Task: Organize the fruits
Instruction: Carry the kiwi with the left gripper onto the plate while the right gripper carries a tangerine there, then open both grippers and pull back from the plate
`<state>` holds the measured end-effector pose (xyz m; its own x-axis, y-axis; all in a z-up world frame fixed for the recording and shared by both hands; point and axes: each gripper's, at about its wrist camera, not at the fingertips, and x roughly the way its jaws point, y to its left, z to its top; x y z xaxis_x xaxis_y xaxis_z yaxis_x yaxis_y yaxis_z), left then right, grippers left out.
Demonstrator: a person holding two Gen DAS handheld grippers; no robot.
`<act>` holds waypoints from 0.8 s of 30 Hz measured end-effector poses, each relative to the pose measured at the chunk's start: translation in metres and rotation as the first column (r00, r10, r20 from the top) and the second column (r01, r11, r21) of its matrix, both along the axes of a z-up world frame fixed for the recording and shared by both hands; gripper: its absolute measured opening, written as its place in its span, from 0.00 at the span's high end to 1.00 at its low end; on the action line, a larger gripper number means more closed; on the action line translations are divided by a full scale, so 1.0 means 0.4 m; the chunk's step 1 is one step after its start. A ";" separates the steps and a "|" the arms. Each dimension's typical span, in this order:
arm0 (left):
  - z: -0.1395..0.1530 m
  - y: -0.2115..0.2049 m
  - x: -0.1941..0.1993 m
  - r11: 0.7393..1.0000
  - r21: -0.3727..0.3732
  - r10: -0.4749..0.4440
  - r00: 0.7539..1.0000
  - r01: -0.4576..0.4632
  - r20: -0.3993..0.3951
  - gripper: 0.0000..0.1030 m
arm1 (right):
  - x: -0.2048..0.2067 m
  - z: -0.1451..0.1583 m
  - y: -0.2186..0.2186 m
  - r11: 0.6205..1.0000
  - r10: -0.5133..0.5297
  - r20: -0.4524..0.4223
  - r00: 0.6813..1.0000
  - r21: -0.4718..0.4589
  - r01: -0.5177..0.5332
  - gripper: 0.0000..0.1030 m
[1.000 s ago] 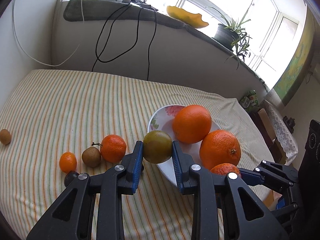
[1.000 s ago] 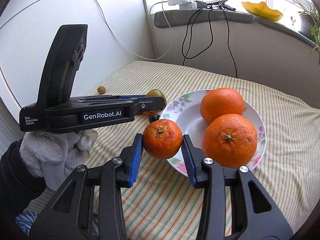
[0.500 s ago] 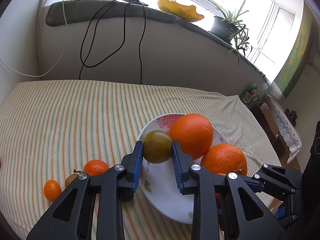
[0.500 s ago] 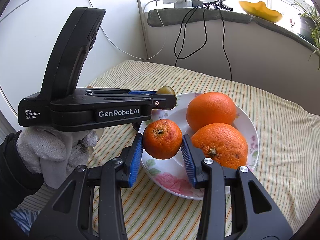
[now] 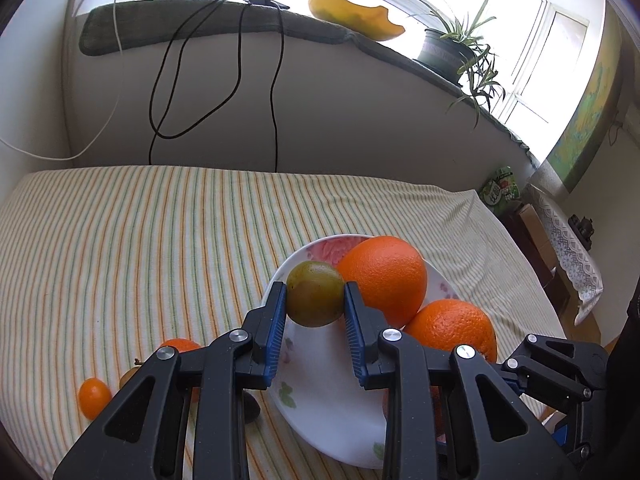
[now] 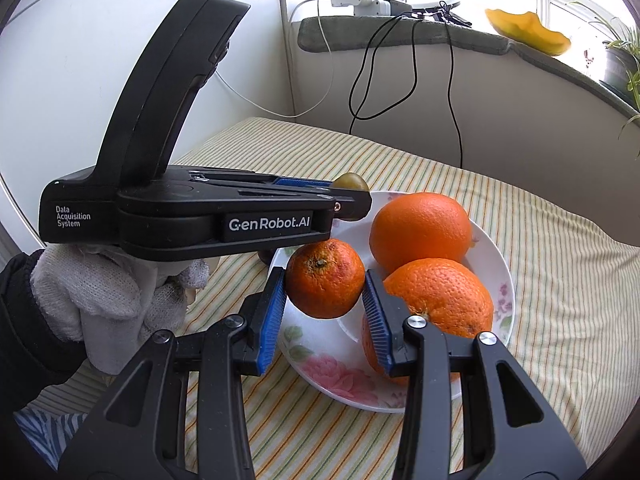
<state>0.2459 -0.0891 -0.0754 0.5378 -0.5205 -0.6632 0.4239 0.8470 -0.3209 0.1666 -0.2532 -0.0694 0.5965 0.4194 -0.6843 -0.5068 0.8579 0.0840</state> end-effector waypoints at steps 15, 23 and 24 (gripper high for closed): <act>0.012 -0.006 -0.006 1.000 0.005 0.000 1.000 0.000 0.016 0.58 | -0.006 0.007 -0.001 1.000 -0.005 0.007 1.000 0.009 0.005 0.49; 0.027 -0.005 -0.010 1.000 0.005 0.001 1.000 -0.001 0.029 0.57 | -0.018 0.026 -0.005 1.000 -0.012 0.041 0.999 0.004 0.011 0.38; 0.030 -0.005 -0.012 1.000 0.004 0.000 1.000 0.000 0.031 0.57 | -0.019 0.027 -0.005 1.000 -0.012 0.042 0.999 0.004 0.012 0.38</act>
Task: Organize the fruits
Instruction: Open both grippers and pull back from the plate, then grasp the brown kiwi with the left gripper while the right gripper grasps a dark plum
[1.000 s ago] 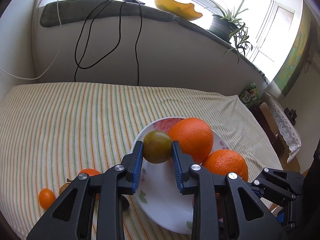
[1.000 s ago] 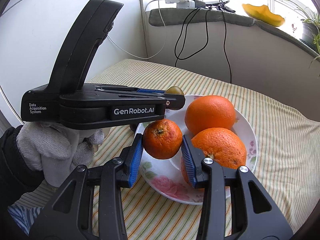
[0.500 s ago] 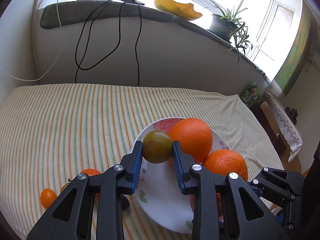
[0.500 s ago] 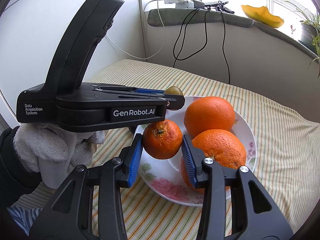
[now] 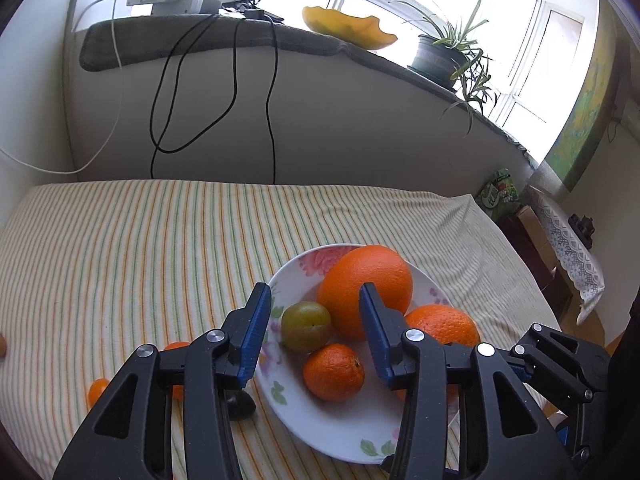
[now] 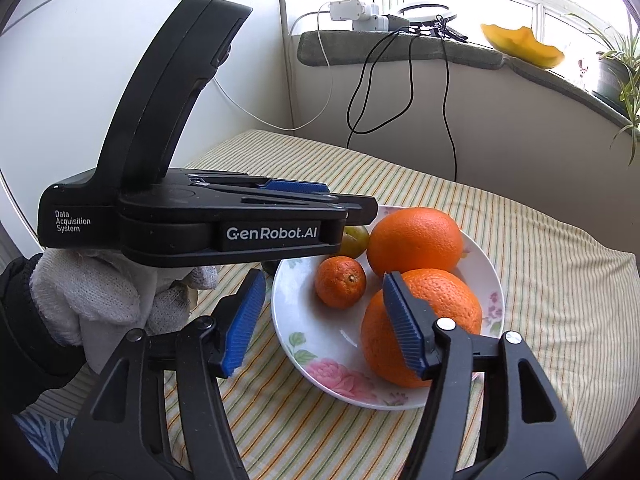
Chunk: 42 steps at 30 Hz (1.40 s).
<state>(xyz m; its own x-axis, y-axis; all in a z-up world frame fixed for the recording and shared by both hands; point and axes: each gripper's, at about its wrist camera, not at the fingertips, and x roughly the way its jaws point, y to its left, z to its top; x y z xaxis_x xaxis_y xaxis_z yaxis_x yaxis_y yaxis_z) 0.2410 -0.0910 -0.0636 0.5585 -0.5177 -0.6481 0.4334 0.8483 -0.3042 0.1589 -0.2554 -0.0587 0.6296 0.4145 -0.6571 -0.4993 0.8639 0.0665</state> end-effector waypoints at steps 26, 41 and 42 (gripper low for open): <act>0.071 0.145 -0.119 0.996 0.012 0.092 0.992 -0.093 0.082 0.57 | -0.090 0.037 0.059 0.998 0.061 0.003 0.998 0.021 -0.061 0.38; 0.030 0.382 -0.176 0.959 0.044 0.276 0.958 -0.280 0.072 0.57 | -0.107 0.024 0.150 0.989 0.148 -0.014 0.989 0.014 -0.148 0.38; 0.022 0.398 -0.178 0.954 0.048 0.292 0.954 -0.295 0.065 0.57 | -0.104 0.023 0.156 0.988 0.155 -0.018 0.988 0.016 -0.154 0.38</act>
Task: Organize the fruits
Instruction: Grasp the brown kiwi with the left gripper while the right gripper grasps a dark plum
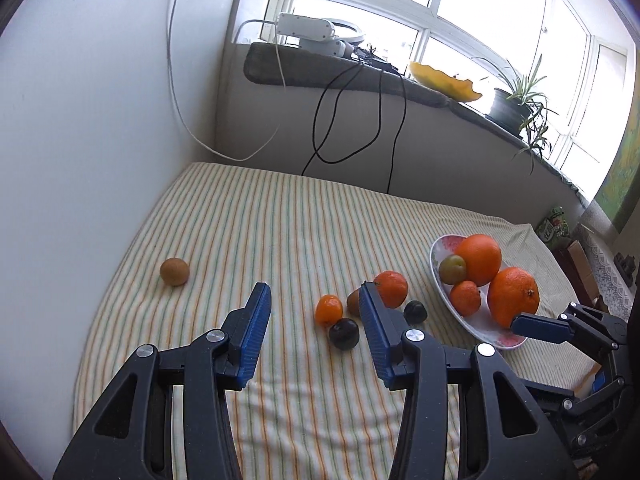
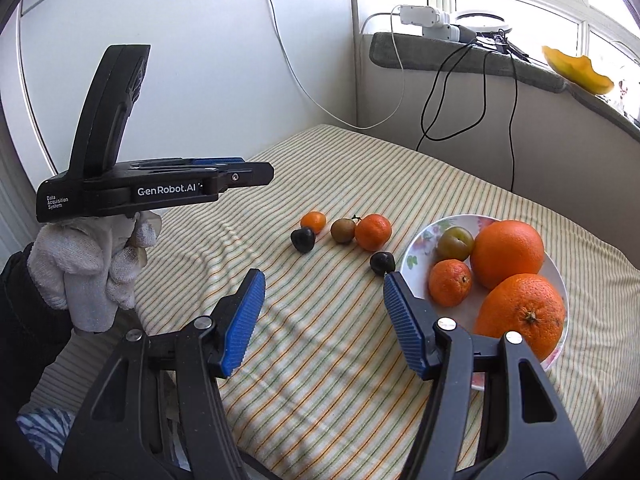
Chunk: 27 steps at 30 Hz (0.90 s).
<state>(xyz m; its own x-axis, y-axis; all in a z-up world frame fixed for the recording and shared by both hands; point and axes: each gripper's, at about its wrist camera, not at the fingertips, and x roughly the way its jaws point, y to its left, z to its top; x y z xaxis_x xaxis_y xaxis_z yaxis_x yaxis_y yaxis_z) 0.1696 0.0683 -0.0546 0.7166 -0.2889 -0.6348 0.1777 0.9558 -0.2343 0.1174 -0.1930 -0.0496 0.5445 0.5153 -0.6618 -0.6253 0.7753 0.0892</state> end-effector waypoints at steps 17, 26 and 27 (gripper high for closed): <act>-0.097 0.128 0.064 0.980 0.104 0.180 0.981 -0.172 -0.077 0.62 | 0.087 -0.056 0.112 0.998 0.053 -0.098 0.994 0.034 -0.050 0.45; -0.133 0.123 0.144 0.974 0.141 0.194 0.975 -0.177 -0.112 0.67 | 0.135 -0.112 0.153 0.999 0.038 -0.137 0.990 0.015 -0.037 0.56; -0.136 0.124 0.151 0.973 0.144 0.196 0.974 -0.179 -0.114 0.67 | 0.140 -0.117 0.157 0.999 0.036 -0.140 0.989 0.010 -0.035 0.56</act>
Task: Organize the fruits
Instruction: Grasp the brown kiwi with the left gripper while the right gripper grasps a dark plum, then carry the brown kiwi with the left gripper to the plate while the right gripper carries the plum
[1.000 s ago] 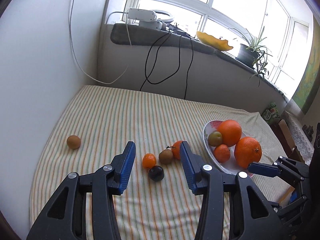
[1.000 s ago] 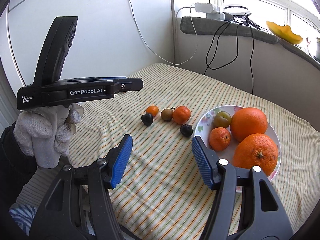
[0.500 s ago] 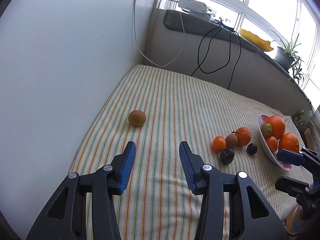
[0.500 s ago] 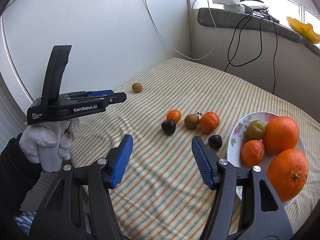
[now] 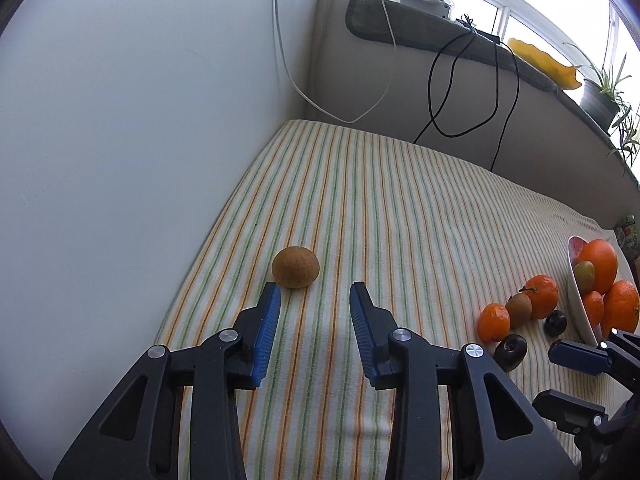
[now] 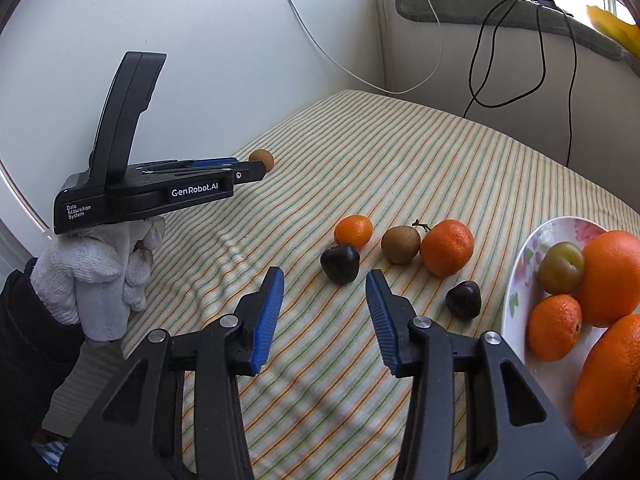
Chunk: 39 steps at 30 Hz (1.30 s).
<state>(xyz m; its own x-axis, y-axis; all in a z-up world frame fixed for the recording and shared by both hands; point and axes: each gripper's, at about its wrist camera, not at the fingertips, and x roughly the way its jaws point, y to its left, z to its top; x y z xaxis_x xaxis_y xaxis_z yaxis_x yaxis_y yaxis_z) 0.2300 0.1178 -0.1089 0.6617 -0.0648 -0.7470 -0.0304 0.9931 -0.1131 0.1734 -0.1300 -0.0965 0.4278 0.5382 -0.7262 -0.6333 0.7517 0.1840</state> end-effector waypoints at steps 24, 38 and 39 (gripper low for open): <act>-0.029 0.022 0.050 1.000 0.019 0.014 1.000 -0.014 -0.019 0.75 | 0.063 -0.053 0.055 0.999 -0.012 -0.051 0.999 -0.049 0.009 0.72; -0.001 0.012 0.023 1.000 0.004 -0.003 1.000 0.003 0.022 0.75 | 0.059 -0.052 0.048 0.999 -0.025 -0.054 0.998 -0.025 0.023 0.76; 0.004 0.011 0.018 1.000 0.000 -0.005 1.000 0.005 0.028 0.75 | 0.056 -0.049 0.045 0.999 -0.027 -0.054 0.998 -0.021 0.026 0.76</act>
<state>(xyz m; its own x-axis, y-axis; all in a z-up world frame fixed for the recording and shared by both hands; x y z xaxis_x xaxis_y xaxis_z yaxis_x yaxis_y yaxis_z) 0.2373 0.1220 -0.1073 0.6820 -0.0683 -0.7282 -0.0223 0.9932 -0.1140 0.1957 -0.1119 -0.1161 0.4011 0.5118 -0.7597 -0.6028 0.7720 0.2018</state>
